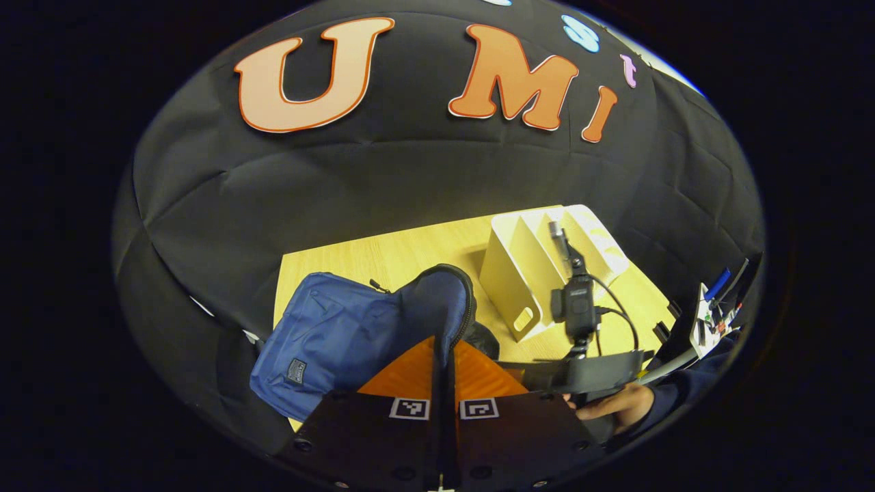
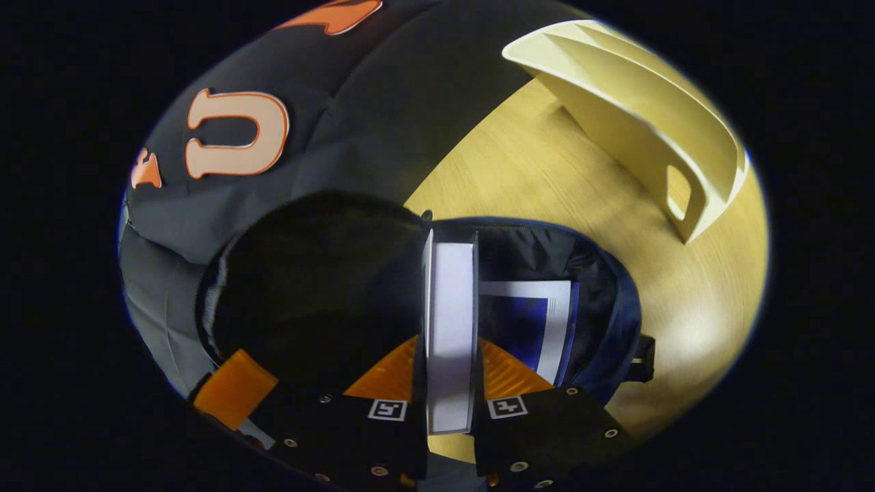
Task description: Open the schoolbag, grab two books from the bookshelf and put them into the schoolbag.
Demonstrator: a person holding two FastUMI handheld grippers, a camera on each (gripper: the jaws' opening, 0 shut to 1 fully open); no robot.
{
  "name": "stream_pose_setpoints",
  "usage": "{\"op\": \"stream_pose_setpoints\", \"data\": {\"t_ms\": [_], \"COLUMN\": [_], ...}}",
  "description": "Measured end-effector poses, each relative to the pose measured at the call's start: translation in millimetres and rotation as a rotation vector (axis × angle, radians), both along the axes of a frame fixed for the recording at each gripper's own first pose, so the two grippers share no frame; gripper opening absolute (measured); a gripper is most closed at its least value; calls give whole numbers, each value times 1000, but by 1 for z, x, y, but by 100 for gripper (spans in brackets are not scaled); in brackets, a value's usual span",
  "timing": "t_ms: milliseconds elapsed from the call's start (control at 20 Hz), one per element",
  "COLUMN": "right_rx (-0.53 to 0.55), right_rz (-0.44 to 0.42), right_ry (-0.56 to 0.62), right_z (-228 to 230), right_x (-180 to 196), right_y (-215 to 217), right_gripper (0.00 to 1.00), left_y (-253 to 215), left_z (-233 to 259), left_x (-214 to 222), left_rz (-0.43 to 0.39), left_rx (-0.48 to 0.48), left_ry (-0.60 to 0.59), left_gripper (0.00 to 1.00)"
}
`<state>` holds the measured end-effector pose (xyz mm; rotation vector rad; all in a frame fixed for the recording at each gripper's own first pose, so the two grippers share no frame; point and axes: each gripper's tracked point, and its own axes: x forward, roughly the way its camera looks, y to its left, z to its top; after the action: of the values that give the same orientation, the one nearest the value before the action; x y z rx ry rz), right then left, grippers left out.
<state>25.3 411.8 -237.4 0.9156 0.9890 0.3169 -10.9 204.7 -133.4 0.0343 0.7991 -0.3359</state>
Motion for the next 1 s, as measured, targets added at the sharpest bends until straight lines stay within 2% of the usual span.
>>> {"op": "stream_pose_setpoints", "data": {"t_ms": [150, 200, 250, 400, 450, 500, 550, 600, 750, 800, 850, 1000], "right_rx": [-26, -77, -130, -211, -249, -286, -307, -321, -359, -385, -406, -478], "right_rz": [15, 42, 55, 74, 75, 68, 56, 41, -10, -29, -42, -80], "right_ry": [60, 116, 120, 7, -28, -59, -90, -110, -150, -164, -189, -265], "right_z": [-13, -19, -21, -2, 5, 11, 20, 27, 45, 49, 56, 78], "right_x": [-5, -12, -19, -8, -4, 0, 6, 10, 17, 19, 22, 30], "right_y": [4, -1, -11, -26, -34, -45, -55, -65, -103, -118, -132, -183], "right_gripper": [32, 39, 44, 73, 65, 85, 87, 90, 90, 91, 91, 91], "left_y": [5, 10, 14, 14, 13, 12, 7, 4, -8, -11, -13, -24], "left_z": [-3, -3, -4, -4, -5, -2, 2, 4, 5, 5, 6, 15], "left_x": [3, 3, 3, 1, 4, 5, 8, 8, 5, 6, 5, 2], "left_rz": [18, 29, 37, 35, 42, 46, 45, 41, 22, 19, 19, 39], "left_rx": [-3, 6, 13, 16, 19, 20, 8, 0, -16, -18, -10, 8], "left_ry": [5, 2, 3, -4, -8, -20, -40, -46, -60, -66, -75, -105], "left_gripper": [2, 2, 2, 2, 2, 4, 4, 11, 18, 24, 22, 28]}}
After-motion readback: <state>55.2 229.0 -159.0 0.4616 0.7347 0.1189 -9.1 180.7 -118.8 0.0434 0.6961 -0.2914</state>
